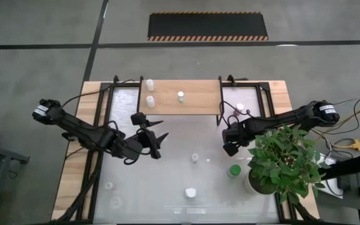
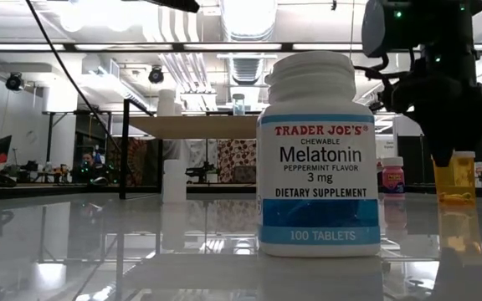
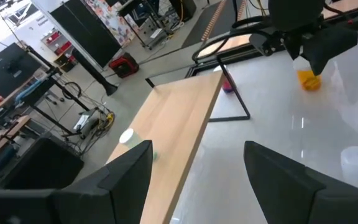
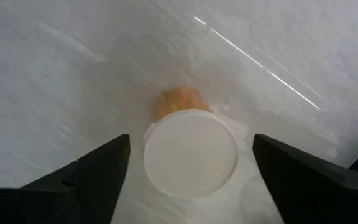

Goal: Pick and place medicine bottles onto shelf by color
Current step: Put the orange pill bottle on the shelf

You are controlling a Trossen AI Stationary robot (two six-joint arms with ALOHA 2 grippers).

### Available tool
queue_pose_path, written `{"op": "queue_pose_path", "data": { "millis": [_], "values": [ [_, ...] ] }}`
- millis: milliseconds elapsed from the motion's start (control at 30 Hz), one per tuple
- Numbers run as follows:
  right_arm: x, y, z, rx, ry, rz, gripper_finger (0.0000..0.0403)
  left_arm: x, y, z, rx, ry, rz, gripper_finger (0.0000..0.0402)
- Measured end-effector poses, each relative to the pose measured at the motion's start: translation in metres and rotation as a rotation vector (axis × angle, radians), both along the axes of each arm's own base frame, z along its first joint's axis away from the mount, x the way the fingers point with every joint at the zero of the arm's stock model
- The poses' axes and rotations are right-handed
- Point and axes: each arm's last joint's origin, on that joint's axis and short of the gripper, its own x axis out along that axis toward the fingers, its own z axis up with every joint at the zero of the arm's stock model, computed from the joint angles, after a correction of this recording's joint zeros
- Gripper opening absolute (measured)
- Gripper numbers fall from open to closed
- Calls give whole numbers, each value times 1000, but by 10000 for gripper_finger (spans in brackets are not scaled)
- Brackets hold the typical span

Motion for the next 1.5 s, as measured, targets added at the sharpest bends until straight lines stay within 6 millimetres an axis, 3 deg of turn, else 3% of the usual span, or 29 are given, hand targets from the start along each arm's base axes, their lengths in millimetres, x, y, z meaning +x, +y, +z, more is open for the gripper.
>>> {"op": "queue_pose_path", "data": {
  "millis": [367, 467, 700, 900, 1033, 1267, 1500],
  "values": [
    [0, 1, 7, 18, -20, 53, 199, -1, 0, -3, -9, -2, 8, 235],
    [-2, 1, 22, 65, -23, 151, 195, -1, 0, -5, -13, -1, 10, 235],
    [2, 5, 80, 98, -92, 401, 226, -1, 1, -5, -44, -25, 26, 235],
    [25, 7, 121, 61, -350, 534, 214, -1, 2, -3, -39, -56, 67, 235],
    [43, 6, 140, -53, -449, 586, 203, -1, 2, -1, -37, -76, 89, 235],
    [84, -12, 168, -187, -457, 657, 205, -4, 4, 2, -29, -92, 114, 235],
    [120, -49, 177, -338, -264, 611, 205, -5, 4, 0, -23, -91, 131, 235]
  ]
}}
